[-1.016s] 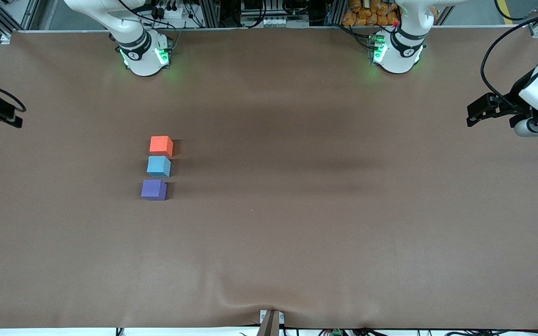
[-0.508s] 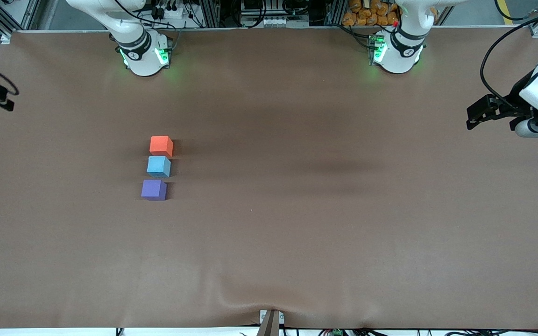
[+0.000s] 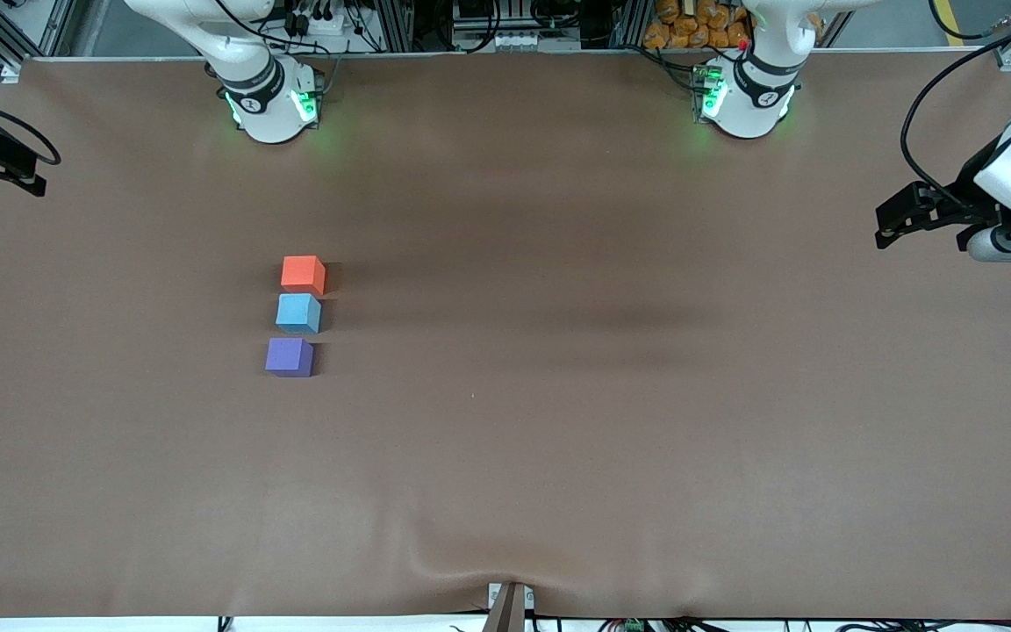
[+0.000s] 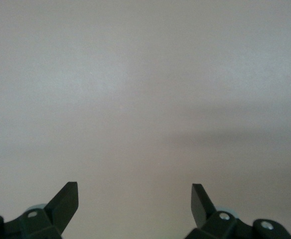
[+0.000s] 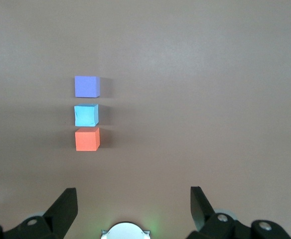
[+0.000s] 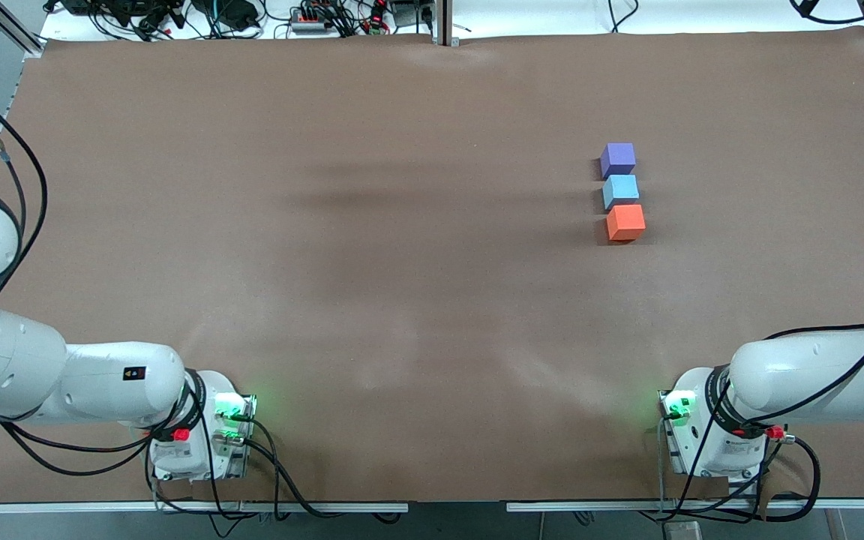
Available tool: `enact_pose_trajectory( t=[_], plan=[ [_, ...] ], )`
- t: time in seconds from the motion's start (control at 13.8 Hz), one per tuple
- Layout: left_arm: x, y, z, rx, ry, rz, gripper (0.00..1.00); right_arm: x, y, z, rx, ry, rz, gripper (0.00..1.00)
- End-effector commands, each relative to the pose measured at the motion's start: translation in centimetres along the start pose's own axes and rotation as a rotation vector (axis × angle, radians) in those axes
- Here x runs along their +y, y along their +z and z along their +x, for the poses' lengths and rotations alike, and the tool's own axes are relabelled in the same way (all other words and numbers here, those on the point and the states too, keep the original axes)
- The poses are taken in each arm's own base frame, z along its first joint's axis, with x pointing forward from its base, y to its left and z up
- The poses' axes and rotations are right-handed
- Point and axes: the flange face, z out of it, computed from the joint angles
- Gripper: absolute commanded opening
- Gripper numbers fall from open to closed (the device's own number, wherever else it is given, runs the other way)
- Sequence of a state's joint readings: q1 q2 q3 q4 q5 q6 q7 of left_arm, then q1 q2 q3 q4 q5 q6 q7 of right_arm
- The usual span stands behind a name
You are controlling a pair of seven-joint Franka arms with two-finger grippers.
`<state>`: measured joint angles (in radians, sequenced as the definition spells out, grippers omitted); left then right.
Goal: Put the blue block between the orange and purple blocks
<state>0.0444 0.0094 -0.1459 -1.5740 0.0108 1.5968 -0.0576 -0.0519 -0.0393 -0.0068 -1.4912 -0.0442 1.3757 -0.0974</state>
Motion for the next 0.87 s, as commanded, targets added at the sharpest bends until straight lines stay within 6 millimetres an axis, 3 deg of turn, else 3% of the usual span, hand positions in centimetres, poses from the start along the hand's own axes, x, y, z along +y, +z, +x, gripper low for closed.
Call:
enact_pose_trajectory(
  t=[0.0,0.8],
  plan=[
    [0.14,-0.17,0.25,0.009,-0.004,-0.009,1.00,0.79,0.17,-1.49,0.023,-0.001,0.011,1.00],
    [-0.13,0.05,0.38,0.008,-0.009,-0.010,1.00,0.85,0.05,-1.14,0.043,-0.010,0.047,1.00]
  ],
)
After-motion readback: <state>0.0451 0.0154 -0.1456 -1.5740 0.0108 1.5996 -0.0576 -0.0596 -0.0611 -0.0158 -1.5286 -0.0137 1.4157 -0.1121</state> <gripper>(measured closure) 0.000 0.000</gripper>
